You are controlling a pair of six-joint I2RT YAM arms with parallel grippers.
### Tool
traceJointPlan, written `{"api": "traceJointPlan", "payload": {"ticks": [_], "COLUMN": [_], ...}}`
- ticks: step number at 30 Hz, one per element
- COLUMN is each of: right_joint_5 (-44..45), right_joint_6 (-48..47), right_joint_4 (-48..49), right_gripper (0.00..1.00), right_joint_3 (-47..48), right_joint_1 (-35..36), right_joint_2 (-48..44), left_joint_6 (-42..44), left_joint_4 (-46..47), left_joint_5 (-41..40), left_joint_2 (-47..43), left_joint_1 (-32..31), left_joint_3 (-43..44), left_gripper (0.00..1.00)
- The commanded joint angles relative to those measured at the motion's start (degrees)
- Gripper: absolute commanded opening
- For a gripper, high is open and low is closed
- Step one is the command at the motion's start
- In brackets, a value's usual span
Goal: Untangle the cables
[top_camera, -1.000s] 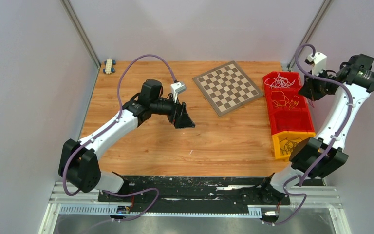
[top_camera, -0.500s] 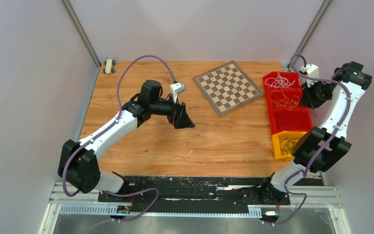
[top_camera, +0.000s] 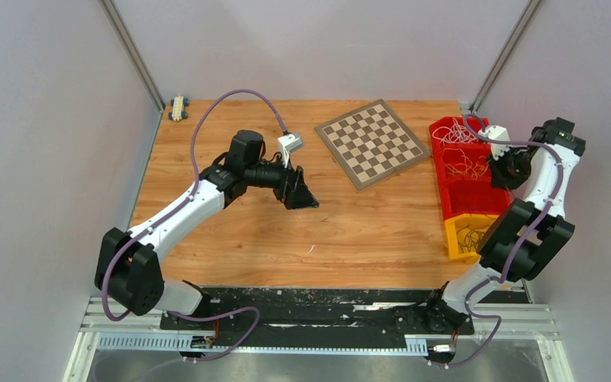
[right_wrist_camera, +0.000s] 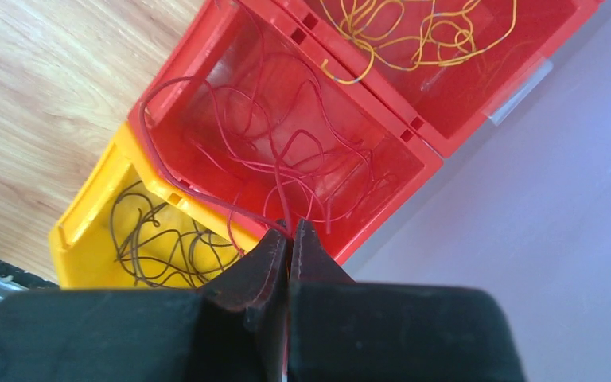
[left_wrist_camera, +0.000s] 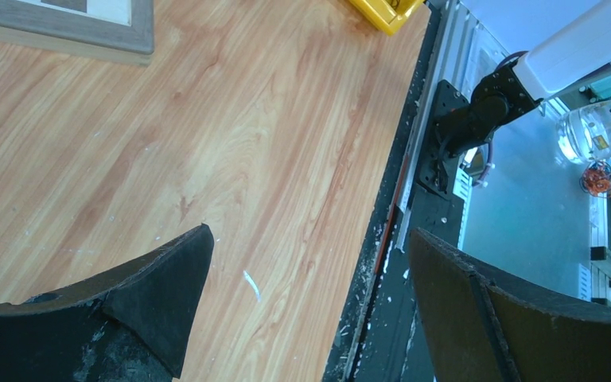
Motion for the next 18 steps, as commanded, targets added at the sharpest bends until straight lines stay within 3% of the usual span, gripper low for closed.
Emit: {"api": "traceJointPlan", "payload": {"ticks": [1,8,14,18], "right_joint_5": [4.09,6.96,8.09,5.9], "right_joint_6": [-2.8,-3.34,-1.6,-0.24], "right_joint_4": [7.17,10.42,8.64,5.27], "right_gripper": [0.0,0.03,0.4,0.45], "right_joint_3": [-3.38,-8.96,-7.69,-4.69], "right_joint_1": [-0.26,-0.16,-0.12,-0.17], "right_joint_2": [0.45,1.55,0.36,-0.5], "left_joint_6": [0.78,1.12,1.81,1.45], "left_joint_4": [0.83,0.83,-0.05,0.46], "left_joint_5": [-0.28,-0.38,-0.68,-0.51], "left_joint_2": [-0.73,-0.71,-1.03,-1.27], "left_joint_1": [0.38,0.32,0.43,0.51], "left_joint_3": [-0.08,-0.55,-0.66,-1.13], "left_gripper": [1.0,1.0,1.0,1.0]}}
